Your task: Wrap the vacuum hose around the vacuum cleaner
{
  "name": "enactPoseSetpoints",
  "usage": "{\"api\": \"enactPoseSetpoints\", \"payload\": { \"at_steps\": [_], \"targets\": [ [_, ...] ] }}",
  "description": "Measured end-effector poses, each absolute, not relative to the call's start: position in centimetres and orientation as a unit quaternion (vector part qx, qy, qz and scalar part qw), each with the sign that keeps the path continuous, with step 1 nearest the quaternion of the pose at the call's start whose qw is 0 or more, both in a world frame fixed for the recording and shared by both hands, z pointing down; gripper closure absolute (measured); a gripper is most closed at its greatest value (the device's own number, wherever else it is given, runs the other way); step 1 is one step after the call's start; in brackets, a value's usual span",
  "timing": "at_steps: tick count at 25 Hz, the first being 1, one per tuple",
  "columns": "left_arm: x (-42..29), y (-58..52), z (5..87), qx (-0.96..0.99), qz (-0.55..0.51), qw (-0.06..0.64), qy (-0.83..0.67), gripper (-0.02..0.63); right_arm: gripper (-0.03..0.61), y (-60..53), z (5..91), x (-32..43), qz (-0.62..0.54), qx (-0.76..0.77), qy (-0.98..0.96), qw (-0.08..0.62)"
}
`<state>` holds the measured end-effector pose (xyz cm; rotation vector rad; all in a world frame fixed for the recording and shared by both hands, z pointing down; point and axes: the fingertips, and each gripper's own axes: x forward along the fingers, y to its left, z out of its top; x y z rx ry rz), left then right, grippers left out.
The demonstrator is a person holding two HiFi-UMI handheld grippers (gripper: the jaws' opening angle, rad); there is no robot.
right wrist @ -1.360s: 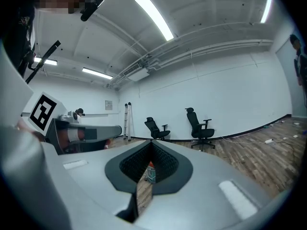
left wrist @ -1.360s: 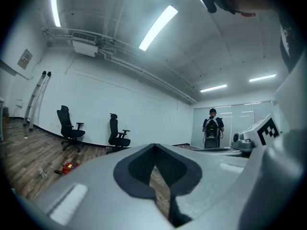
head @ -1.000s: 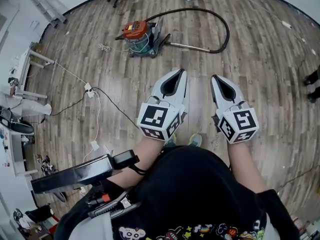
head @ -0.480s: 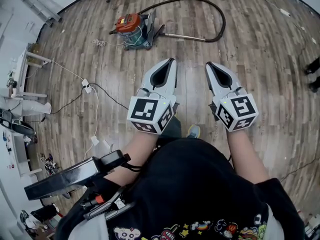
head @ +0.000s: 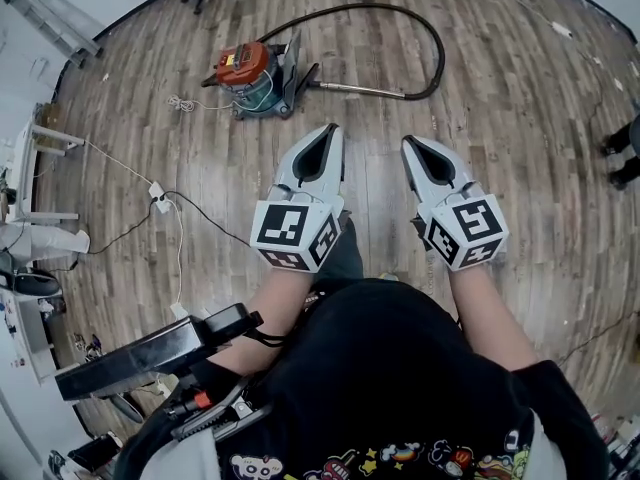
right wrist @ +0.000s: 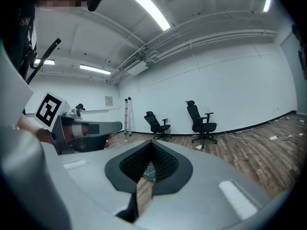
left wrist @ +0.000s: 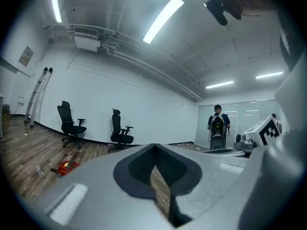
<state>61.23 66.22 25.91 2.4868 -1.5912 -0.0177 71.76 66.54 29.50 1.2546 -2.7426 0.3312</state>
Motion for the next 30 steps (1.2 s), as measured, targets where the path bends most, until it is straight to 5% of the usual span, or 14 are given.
{"api": "enactPoseSetpoints", "payload": {
  "at_steps": [13, 30],
  "targets": [
    [51.7, 41.1, 24.6, 0.875, -0.007, 0.087, -0.476, 0.612, 0.557, 43.1, 28.0, 61.5, 0.109, 0.477, -0.87, 0.055],
    [53.6, 28.5, 26.2, 0.858, 0.007, 0.104, -0.503, 0.612, 0.557, 29.9, 29.5, 63.2, 0.128, 0.449, -0.882, 0.065]
  ]
}}
